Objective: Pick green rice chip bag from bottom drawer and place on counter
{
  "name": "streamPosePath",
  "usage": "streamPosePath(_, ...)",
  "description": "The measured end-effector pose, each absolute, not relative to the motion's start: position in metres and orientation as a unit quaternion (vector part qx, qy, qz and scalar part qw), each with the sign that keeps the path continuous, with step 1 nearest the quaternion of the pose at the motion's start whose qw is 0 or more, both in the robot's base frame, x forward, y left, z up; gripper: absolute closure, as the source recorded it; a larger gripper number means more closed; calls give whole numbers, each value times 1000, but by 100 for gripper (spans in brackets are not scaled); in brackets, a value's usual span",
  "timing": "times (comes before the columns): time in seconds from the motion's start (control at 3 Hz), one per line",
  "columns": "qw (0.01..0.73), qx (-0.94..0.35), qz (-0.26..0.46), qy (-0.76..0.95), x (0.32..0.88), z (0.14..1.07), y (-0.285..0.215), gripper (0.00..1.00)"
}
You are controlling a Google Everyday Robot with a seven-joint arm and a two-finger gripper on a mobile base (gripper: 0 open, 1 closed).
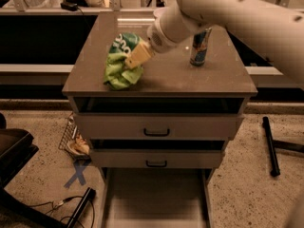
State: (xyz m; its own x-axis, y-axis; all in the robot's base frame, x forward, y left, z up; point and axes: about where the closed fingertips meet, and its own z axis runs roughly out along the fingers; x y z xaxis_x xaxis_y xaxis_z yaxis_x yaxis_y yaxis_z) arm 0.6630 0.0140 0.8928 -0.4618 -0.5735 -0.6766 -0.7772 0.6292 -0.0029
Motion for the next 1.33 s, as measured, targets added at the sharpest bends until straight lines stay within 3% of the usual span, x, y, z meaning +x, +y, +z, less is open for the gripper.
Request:
streamPosePath(0.33, 350, -381, 171, 838, 722, 897, 16, 100)
streamPosePath(0.67, 375, -374, 180, 829, 744, 918, 19, 82)
streamPosePath(1.33, 373, -375, 181, 829, 743, 915, 22, 36)
